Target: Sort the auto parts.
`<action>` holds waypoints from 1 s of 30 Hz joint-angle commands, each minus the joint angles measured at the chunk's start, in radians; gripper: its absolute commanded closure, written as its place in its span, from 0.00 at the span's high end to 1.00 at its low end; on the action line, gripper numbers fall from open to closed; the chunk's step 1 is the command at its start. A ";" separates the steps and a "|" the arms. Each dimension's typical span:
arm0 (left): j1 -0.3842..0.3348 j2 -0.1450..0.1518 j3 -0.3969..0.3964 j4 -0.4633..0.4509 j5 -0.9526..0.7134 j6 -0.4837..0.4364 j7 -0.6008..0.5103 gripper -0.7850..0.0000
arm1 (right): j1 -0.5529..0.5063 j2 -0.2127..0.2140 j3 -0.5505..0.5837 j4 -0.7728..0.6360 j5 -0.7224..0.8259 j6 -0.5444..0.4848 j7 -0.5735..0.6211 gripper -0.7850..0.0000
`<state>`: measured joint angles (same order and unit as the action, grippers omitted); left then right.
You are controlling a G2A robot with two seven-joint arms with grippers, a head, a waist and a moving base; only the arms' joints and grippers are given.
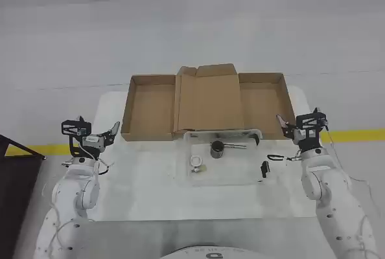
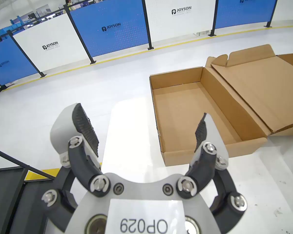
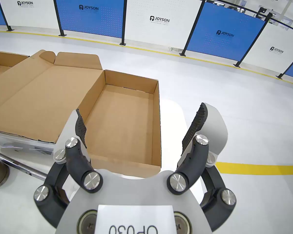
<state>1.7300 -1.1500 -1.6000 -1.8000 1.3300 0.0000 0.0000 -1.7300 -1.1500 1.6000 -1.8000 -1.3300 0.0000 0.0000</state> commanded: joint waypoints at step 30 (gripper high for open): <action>0.000 0.000 0.000 0.000 0.000 0.000 0.000 1.00 | 0.014 -0.002 -0.134 -0.094 -0.106 -0.165 0.094 1.00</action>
<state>1.7300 -1.1500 -1.6000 -1.8000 1.3300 0.0000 0.0000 -1.7130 -1.1519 1.4718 -1.8929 -1.4488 -0.1412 0.0934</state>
